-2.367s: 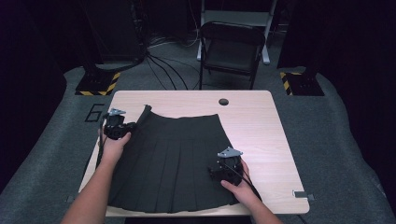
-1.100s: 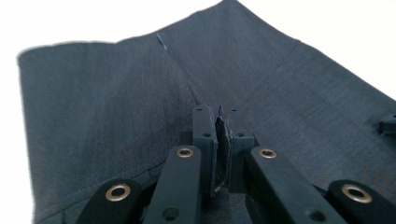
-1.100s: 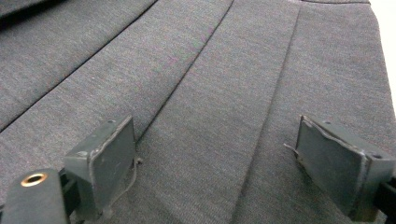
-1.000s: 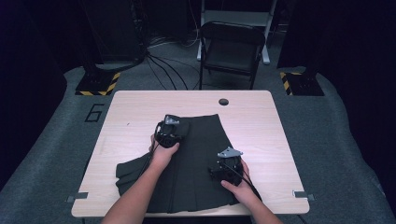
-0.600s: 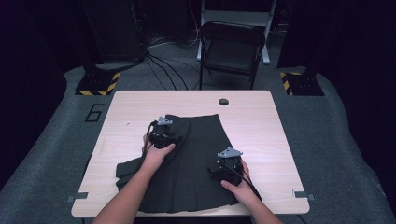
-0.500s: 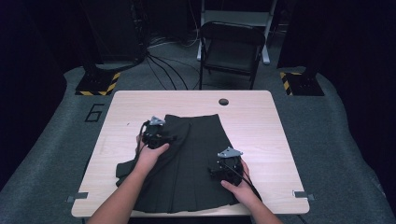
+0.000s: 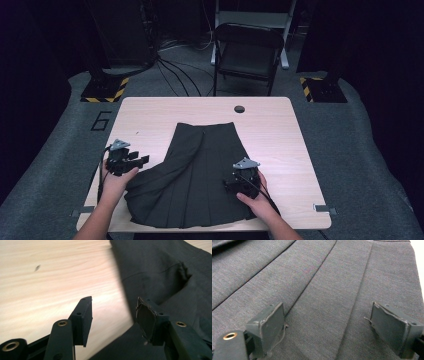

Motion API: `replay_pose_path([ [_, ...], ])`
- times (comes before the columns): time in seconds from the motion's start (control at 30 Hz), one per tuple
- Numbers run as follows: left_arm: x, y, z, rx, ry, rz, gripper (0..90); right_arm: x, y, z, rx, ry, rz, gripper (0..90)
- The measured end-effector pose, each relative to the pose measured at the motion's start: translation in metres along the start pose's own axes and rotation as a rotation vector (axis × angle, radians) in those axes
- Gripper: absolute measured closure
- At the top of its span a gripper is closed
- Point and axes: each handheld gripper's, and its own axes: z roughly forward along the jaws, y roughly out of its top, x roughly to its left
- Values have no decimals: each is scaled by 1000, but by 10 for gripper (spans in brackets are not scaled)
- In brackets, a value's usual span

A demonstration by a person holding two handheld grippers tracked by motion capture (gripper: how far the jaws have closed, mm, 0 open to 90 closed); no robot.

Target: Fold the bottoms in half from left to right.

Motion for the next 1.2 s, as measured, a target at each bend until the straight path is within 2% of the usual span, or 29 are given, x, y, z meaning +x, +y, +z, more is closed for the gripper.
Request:
replay_pose_path([
  [0.07, 7, -8, -6, -6, 12, -16, 467, 0, 0, 0, 0, 0, 0, 116],
  [0.17, 12, -12, -10, -2, 23, -12, 453, 0, 0, 0, 0, 0, 0, 116],
  [0.27, 24, -29, -13, -1, 51, -38, 449, 0, 0, 0, 0, 0, 0, 116],
  [0.37, 28, -36, -12, 1, 43, -51, 445, 0, 0, 0, 0, 0, 0, 116],
  [0.4, 30, -44, -10, 6, 40, -59, 440, 0, 0, 0, 0, 0, 0, 116],
  [0.53, 31, -55, -7, 17, 24, -55, 434, 0, 0, 0, 0, 0, 0, 116],
  [0.7, 27, -61, -3, 30, 20, -20, 432, 0, 0, 0, 0, 0, 0, 116],
  [0.8, 27, -65, -1, 38, 38, -8, 433, 0, 0, 0, 0, 0, 0, 117],
  [0.9, 27, -67, -2, 36, 45, -17, 439, 0, 0, 0, 0, 0, 0, 116],
  [1.07, 25, -69, 0, 27, 62, 7, 490, 0, 0, 0, 0, 0, 0, 116],
  [1.1, 25, -69, 0, 42, 60, 11, 501, 0, 0, 0, 0, 0, 0, 116],
  [1.2, 24, -70, 2, 29, 73, 17, 532, 0, 0, 0, 0, 0, 0, 116],
])
